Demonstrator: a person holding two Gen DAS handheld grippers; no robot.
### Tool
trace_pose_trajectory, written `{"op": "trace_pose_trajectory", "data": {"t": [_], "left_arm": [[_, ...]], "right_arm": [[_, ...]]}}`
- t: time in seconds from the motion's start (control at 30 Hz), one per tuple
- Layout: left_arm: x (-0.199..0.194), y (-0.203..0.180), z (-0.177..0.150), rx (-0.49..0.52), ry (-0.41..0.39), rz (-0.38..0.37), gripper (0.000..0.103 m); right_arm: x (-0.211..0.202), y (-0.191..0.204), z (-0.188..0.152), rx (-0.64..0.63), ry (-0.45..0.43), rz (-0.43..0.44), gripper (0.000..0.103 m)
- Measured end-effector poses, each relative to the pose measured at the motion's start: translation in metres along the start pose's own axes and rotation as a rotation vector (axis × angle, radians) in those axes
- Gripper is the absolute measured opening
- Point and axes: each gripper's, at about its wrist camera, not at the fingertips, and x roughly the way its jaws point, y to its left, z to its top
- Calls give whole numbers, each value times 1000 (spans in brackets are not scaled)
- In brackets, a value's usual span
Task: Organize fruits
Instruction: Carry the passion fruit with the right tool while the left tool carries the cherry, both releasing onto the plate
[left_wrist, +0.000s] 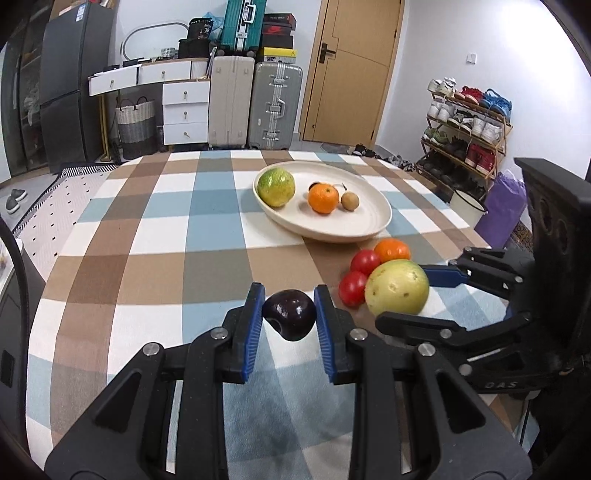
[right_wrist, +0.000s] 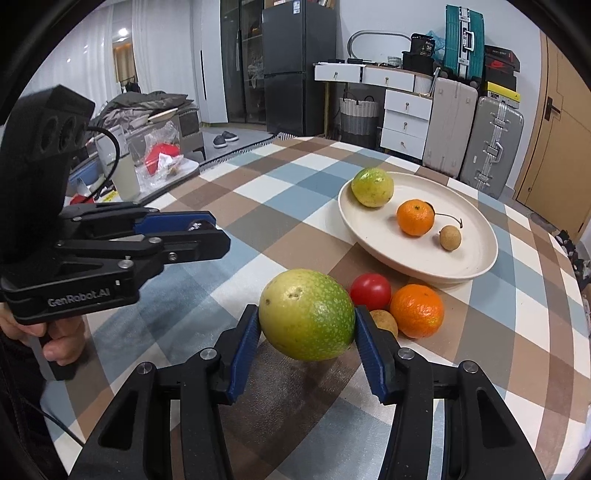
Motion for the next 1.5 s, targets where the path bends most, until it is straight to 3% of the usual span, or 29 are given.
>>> {"op": "trace_pose_trajectory", "data": {"t": [0.87,1.5], "left_arm": [[32,-27,55,15,-96,40,25],[66,-26,81,17,-133,39,25]], "right_arm": [[-44,-79,15,187,-150,-57,52],[-22,-104,30,250,-170,-74,52]]}}
